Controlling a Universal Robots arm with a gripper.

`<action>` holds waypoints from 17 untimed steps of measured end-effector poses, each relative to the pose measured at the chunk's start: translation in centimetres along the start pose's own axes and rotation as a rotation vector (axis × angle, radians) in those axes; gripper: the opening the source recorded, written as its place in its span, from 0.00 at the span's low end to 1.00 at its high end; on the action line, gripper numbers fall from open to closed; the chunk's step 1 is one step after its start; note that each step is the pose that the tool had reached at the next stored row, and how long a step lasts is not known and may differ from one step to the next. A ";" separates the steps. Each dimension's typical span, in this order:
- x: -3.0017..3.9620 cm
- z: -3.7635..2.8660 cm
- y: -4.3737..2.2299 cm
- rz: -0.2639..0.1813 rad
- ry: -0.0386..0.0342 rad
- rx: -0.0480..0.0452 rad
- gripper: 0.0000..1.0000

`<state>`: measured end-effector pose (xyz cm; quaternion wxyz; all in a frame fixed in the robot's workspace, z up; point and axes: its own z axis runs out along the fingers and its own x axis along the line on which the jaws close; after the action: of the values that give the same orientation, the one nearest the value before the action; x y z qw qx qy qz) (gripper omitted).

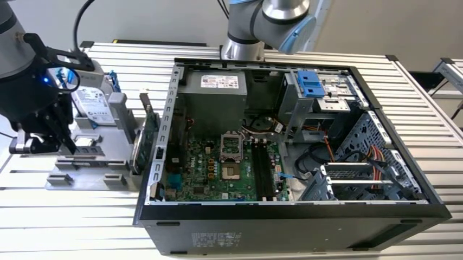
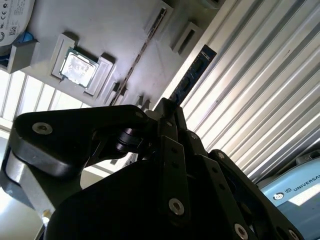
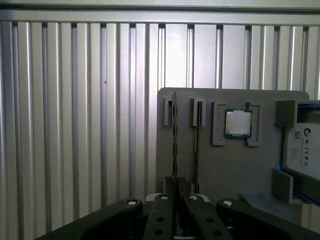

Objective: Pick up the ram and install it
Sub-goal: 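Pick up the ram and move it above insertion slot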

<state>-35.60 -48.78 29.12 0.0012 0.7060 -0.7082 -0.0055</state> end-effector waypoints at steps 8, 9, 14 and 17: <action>0.00 -0.42 0.00 0.000 0.0000 0.0000 0.00; 0.00 -0.51 -0.01 0.000 0.0001 -0.0001 0.00; -0.01 -0.81 0.01 0.001 0.0002 -0.0001 0.00; -0.01 -0.83 0.01 0.001 0.0000 0.0002 0.00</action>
<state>-35.60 -48.78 29.95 0.0011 0.7057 -0.7085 -0.0054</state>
